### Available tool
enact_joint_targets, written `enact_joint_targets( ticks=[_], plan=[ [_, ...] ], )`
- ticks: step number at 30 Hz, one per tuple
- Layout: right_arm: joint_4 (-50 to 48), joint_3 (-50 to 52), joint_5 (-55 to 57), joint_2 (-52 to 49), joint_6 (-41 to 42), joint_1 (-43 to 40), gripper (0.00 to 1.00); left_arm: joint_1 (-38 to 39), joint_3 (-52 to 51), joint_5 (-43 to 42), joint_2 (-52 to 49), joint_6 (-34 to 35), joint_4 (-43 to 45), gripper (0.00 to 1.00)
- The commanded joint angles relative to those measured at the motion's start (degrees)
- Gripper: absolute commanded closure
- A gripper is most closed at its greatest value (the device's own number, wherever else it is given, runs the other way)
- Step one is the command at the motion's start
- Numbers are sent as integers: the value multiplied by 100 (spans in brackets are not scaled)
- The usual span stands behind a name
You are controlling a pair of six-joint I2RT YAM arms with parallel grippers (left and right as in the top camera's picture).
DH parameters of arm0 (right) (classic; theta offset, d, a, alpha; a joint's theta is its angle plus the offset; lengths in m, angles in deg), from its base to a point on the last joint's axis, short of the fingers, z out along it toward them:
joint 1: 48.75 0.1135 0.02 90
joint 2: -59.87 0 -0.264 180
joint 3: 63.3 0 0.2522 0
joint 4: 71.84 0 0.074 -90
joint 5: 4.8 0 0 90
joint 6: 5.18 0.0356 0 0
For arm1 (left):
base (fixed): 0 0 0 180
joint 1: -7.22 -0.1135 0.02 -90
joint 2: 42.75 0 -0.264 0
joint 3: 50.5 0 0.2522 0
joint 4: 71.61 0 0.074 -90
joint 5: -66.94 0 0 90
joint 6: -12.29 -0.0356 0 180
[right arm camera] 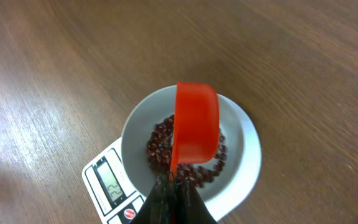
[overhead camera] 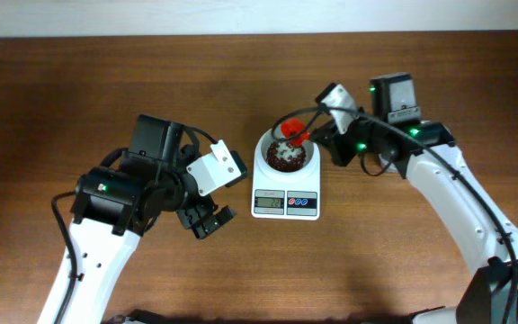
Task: Scoop and weigh 50g on scale
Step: 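Carry the empty red scoop with the right gripper back to the bean tub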
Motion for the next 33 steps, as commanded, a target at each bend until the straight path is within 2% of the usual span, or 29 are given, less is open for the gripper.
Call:
enact_joint_targets(
  ticks=[1,7,10,12,14,16,18,20,21,24,26,28,31,33],
  plan=[
    [-2,-125,1235,120,-66,304,96,17,33,-101,-13,-94,11,1],
    [-39,-125,1182,120,-63,306,96,17,33,-101,-13,-94,11,1],
    [-44,-125,579,120,-66,306,96,17,33,-101,-13,-94,11,1],
    [-107,-125,1003,120,-17,306,96,17,33,-101,-13,-94,11,1],
    [-96,-125,208,120,-48,306,96,17,33,-101,-13,-94,11,1],
    [-111,-125,562,120,-26,306,96,17,33,-101,-13,-94,11,1],
    [-107,-125,319,120,-24,306,96,17,33,-101,-13,-94,11,1],
    [-92,-125,544,120,-22,306,96,17,33,-101,-13,-94,11,1],
    [-92,-125,221,120,-26,306,96,17,33,-101,-13,-94,11,1],
    [-142,-125,782,120,24,299,96,17,33,-101,-13,-94,11,1],
    [-195,-140,826,166,605,175,96,17,33,-101,-13,-94,9,1],
    [-177,-140,815,450,1097,-136,96,17,33,-101,-13,-94,11,1],
    [-66,-142,772,1379,1182,-560,96,17,33,-101,-13,-94,11,1],
    [623,-140,2026,1947,1182,-1093,96,17,33,-101,-13,-94,11,1]
  ],
)
